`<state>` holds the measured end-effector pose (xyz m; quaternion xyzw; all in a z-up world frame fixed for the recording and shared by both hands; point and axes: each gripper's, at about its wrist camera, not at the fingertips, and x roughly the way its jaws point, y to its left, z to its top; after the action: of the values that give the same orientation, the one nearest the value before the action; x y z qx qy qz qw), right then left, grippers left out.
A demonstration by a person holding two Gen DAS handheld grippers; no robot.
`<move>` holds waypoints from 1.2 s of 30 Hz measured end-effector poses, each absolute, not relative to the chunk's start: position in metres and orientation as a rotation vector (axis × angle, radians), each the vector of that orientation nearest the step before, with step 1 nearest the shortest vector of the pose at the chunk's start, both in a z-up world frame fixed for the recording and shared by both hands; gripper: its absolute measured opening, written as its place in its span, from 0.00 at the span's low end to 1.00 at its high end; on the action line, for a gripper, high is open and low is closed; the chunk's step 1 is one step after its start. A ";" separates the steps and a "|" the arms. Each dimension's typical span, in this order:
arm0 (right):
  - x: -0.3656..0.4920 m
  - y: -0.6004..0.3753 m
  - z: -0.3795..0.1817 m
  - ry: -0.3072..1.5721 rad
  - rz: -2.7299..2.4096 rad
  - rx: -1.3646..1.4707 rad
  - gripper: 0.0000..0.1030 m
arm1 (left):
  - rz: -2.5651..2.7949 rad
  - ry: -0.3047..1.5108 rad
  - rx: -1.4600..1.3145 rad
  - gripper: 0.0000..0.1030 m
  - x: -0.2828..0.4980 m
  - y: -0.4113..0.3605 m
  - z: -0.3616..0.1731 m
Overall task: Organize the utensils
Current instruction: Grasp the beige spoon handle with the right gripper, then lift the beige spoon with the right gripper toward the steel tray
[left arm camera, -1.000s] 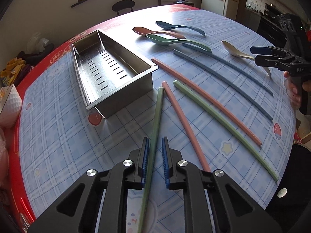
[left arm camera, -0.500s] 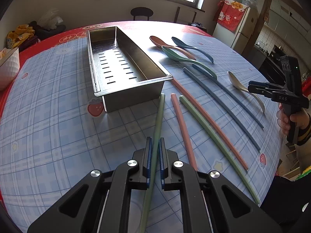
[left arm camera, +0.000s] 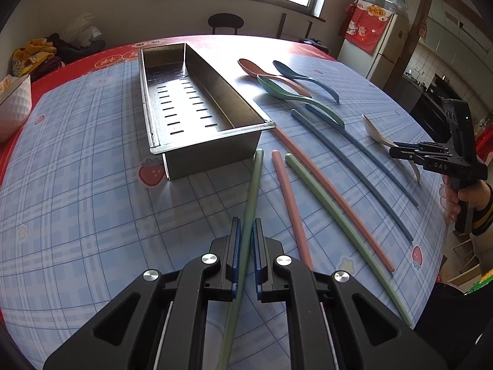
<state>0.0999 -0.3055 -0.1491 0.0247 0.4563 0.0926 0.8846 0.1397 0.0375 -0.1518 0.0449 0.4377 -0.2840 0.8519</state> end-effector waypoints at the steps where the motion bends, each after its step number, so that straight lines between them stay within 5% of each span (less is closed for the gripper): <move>1: 0.100 -0.305 -0.149 0.950 0.194 0.054 0.16 | -0.599 0.922 0.092 0.08 0.140 0.037 -0.152; 20: 0.127 -0.274 -0.110 0.668 0.248 0.100 0.15 | -0.540 0.837 0.200 0.07 0.124 0.026 -0.146; 36: 0.133 -0.286 -0.127 0.701 0.285 0.227 0.15 | -0.600 0.883 0.271 0.06 0.124 0.016 -0.142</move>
<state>0.1333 -0.2859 -0.1272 0.1106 0.3414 0.1389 0.9230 0.1235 0.0156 -0.1420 0.1287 0.4197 -0.2850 0.8521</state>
